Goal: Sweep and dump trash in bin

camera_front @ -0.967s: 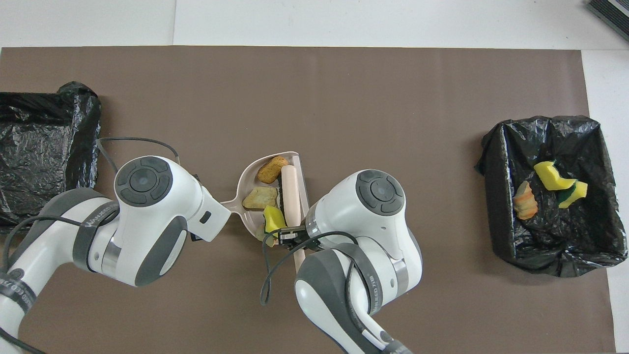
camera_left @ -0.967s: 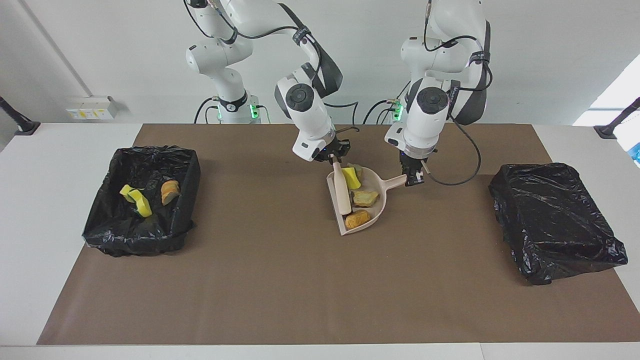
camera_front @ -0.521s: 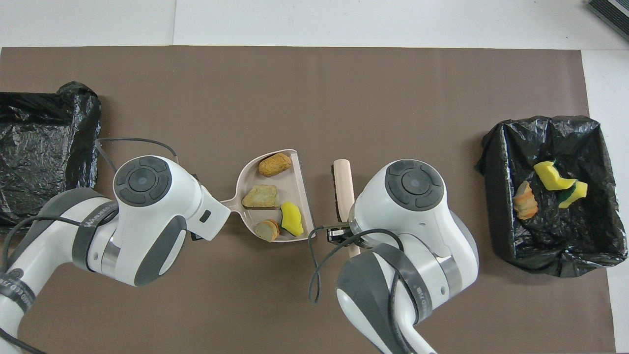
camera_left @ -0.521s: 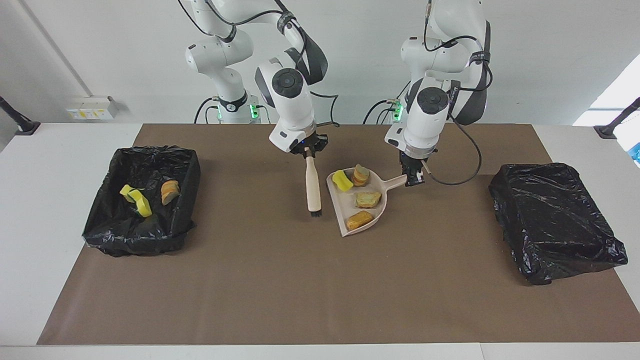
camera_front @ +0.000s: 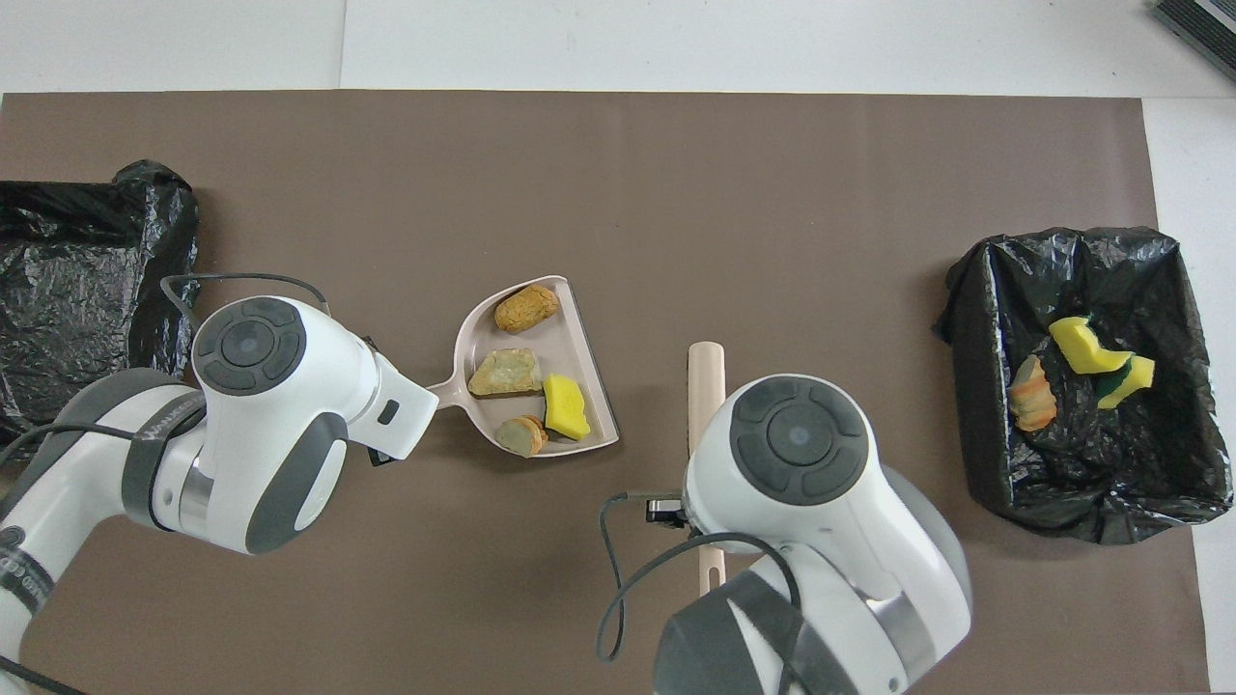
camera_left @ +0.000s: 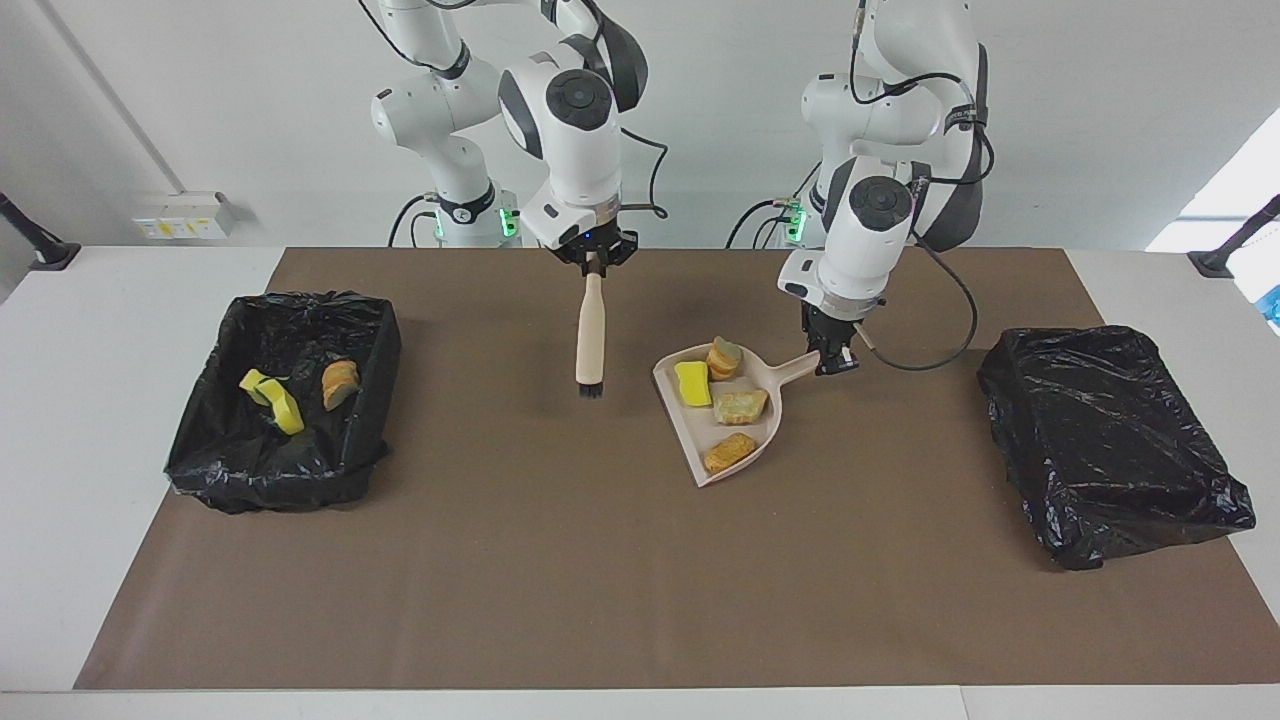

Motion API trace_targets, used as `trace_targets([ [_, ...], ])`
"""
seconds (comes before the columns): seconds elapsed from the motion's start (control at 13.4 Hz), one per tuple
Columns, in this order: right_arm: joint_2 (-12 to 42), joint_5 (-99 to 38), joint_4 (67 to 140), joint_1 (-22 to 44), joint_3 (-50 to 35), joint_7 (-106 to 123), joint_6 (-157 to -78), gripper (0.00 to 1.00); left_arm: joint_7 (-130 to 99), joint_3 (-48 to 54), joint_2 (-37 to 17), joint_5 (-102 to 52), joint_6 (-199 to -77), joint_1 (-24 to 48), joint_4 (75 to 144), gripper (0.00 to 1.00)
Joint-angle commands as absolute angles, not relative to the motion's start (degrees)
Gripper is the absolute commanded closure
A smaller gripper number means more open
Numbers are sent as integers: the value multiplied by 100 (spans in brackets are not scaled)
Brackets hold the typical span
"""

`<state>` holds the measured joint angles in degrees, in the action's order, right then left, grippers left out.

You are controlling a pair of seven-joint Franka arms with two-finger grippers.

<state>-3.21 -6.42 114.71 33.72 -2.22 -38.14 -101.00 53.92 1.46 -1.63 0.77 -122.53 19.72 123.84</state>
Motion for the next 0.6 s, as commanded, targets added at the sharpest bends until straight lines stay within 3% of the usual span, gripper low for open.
trace_targets([
  [0.0,-825,-614,12073,3638,-281,-4341,-10238,100,5423,167,105,-131,-12287,1548,12349,100],
  [0.22,-1028,-746,12550,4051,-290,-4446,-10766,100,5615,150,351,-352,-12270,1091,12296,100],
  [0.52,-468,-940,12700,4972,-299,-5079,-11960,100,6211,88,466,-456,-11718,363,11911,100],
])
